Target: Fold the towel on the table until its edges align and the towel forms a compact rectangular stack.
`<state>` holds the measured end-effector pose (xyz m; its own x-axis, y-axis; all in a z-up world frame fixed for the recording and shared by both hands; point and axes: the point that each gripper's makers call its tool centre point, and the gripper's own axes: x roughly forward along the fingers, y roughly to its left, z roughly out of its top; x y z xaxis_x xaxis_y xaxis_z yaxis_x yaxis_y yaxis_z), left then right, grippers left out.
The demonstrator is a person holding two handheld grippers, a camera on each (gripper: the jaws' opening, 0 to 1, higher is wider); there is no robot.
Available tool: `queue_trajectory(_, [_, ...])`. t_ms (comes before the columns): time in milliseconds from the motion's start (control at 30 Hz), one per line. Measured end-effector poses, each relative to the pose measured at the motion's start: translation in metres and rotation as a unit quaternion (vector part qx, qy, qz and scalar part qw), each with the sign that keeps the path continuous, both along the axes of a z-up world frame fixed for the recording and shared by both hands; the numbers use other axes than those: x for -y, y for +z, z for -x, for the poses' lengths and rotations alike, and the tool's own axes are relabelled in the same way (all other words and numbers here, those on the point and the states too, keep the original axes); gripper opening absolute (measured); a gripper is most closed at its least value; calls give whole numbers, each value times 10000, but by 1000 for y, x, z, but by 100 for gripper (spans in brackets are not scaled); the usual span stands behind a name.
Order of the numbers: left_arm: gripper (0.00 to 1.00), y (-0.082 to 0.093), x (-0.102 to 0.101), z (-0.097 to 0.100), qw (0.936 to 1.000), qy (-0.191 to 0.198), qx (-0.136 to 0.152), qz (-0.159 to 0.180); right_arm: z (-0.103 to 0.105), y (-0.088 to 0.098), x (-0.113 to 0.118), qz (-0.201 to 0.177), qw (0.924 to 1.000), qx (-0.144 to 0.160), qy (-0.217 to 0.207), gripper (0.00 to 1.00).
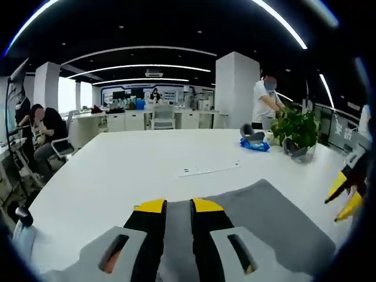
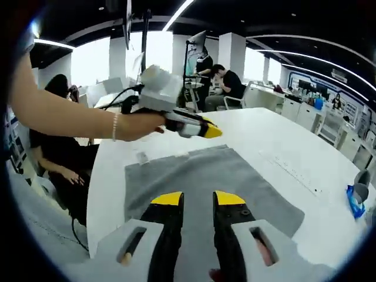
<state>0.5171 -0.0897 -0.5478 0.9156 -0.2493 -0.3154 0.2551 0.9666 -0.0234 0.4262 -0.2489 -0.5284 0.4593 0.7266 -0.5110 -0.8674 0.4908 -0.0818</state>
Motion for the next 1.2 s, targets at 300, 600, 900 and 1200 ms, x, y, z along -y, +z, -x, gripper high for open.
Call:
queue_trajectory(300, [19,-21,-20,53,9989,367,-282,-60,-47,-2,44,317,9989,157,-303,16])
queue_trajectory(600, [20,-64,-33,102,9912,988,-879,97,-95,-34,85,589,9945,-96,-863,9])
queue_trajectory(900, [18,-82,-11,122,9882,999,-1162,-88,-126,-77,95,1038,9888,-145,-1058,0])
queue_trajectory(1200, [14,-101,-3,141,9825,970,-1450,-660,-146,-109,96,1351,9845,-276,-1081,0])
